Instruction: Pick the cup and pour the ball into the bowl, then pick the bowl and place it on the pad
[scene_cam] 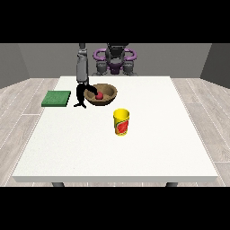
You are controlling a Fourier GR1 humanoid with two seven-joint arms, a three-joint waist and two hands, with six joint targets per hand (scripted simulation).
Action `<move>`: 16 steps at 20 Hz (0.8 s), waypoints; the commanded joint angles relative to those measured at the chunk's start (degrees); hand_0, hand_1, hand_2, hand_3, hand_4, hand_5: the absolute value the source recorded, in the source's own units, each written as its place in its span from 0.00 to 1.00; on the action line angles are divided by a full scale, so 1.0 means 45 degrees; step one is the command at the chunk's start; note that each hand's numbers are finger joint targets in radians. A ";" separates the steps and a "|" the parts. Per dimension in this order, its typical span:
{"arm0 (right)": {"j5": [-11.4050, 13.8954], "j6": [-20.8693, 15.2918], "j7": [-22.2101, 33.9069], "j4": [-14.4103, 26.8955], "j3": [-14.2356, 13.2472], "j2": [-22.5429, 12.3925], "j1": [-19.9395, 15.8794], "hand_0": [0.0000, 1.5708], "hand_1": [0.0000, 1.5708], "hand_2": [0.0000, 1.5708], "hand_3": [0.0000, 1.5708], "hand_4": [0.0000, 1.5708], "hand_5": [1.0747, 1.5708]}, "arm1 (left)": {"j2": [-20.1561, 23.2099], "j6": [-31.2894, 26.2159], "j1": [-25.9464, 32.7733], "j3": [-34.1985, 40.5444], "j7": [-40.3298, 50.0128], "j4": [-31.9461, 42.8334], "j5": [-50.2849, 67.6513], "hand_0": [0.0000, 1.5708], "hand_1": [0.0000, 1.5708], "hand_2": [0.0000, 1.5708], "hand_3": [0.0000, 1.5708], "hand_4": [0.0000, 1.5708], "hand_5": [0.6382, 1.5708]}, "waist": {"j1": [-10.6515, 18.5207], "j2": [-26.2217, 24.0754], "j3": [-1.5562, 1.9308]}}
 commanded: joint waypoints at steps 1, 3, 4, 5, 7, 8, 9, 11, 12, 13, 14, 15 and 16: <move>0.0336 -0.0831 0.1035 0.1127 0.0173 0.0442 0.0347 1.00 1.00 1.00 1.00 0.70 0.68 | 0.0514 -0.0449 -0.0386 0.0311 0.0274 0.0381 0.0398 0.00 0.00 0.00 0.00 0.00 0.97 | 0.0312 0.0932 0.0411; 0.1316 -0.1462 0.1444 0.0745 0.0697 -0.0124 0.0600 1.00 1.00 1.00 1.00 0.75 0.69 | 0.0319 -0.0275 -0.0198 0.0332 -0.0044 0.0559 0.0275 0.00 0.00 0.00 0.00 0.00 0.97 | 0.0056 0.0696 0.0389; 0.1720 -0.1824 0.2129 0.0465 0.1085 -0.0102 0.0484 1.00 1.00 1.00 1.00 0.74 0.72 | 0.0437 -0.0215 -0.0118 0.0293 -0.0112 0.0751 0.0073 0.00 0.00 0.00 0.00 0.00 0.97 | 0.0045 0.0237 0.0380; 0.1721 -0.1837 0.2366 0.0477 0.0851 -0.0579 0.0835 1.00 1.00 1.00 1.00 0.75 0.75 | 0.0262 -0.0416 0.0450 0.0301 -0.0155 0.0750 0.0158 0.00 0.00 0.00 0.00 0.00 0.97 | 0.0145 -0.0191 0.0382; 0.2444 -0.2150 0.3762 0.0082 0.1295 -0.1331 0.0357 1.00 1.00 1.00 1.00 0.75 0.78 | 0.0173 -0.0663 0.0697 0.0325 -0.0401 0.1196 0.0161 0.00 0.00 0.00 0.00 0.00 0.98 | 0.0019 -0.0571 0.0372; 0.2686 -0.1915 0.3893 -0.0278 0.1636 -0.1460 0.0578 1.00 1.00 1.00 1.00 0.74 0.80 | 0.0580 -0.0835 0.0757 0.0580 -0.0738 0.1606 0.0097 0.00 0.00 0.00 0.00 0.00 0.97 | -0.0453 -0.0537 0.0374; 0.2691 -0.1872 0.5420 -0.1027 0.1938 -0.1458 -0.0008 1.00 1.00 1.00 1.00 0.77 0.81 | 0.0622 -0.0714 0.0909 0.0734 -0.0846 0.2386 -0.0006 0.00 0.00 0.00 0.00 0.00 0.97 | -0.0891 -0.0933 0.0353; 0.2878 -0.1451 0.6774 -0.1621 0.2375 -0.1726 -0.0150 1.00 1.00 1.00 1.00 0.80 0.77 | 0.0722 -0.0711 0.1574 0.0837 -0.1387 0.2931 -0.0304 0.00 0.00 0.00 0.00 0.00 0.97 | -0.1423 -0.1553 0.0364; 0.3015 -0.1362 0.7326 -0.1886 0.2403 -0.2153 -0.0072 1.00 1.00 1.00 1.00 0.80 0.77 | 0.0571 -0.1031 0.2202 0.0864 -0.1657 0.3160 -0.0282 0.00 0.00 0.00 0.00 0.00 0.97 | -0.1486 -0.2014 0.0360; 0.3279 -0.1394 0.8357 -0.2263 0.2821 -0.2063 -0.0542 1.00 1.00 1.00 1.00 0.80 0.78 | 0.0516 -0.0931 0.2351 0.0783 -0.1755 0.3432 -0.0466 0.00 0.00 0.00 0.00 0.00 0.97 | -0.1646 -0.2383 0.0354; 0.3124 -0.1311 0.8816 -0.2460 0.2625 -0.2252 -0.0827 1.00 1.00 1.00 1.00 0.80 0.80 | 0.0995 -0.1001 0.2479 0.1057 -0.2146 0.3620 -0.0517 0.00 0.00 0.00 0.00 0.00 0.97 | -0.1780 -0.2266 0.0370; 0.3262 -0.1180 0.8971 -0.2428 0.2758 -0.2306 -0.0809 1.00 1.00 1.00 1.00 0.80 0.80 | 0.1266 -0.1316 0.2430 0.1115 -0.1856 0.3801 -0.0354 0.00 0.00 0.00 0.00 0.00 0.97 | -0.1890 -0.2360 0.0389; 0.3255 -0.1179 0.9341 -0.2670 0.2852 -0.2151 -0.1109 1.00 1.00 1.00 1.00 0.80 0.81 | 0.1310 -0.1220 0.2400 0.1184 -0.2109 0.4023 -0.0408 0.00 0.00 0.00 0.00 0.00 0.97 | -0.2250 -0.2118 0.0394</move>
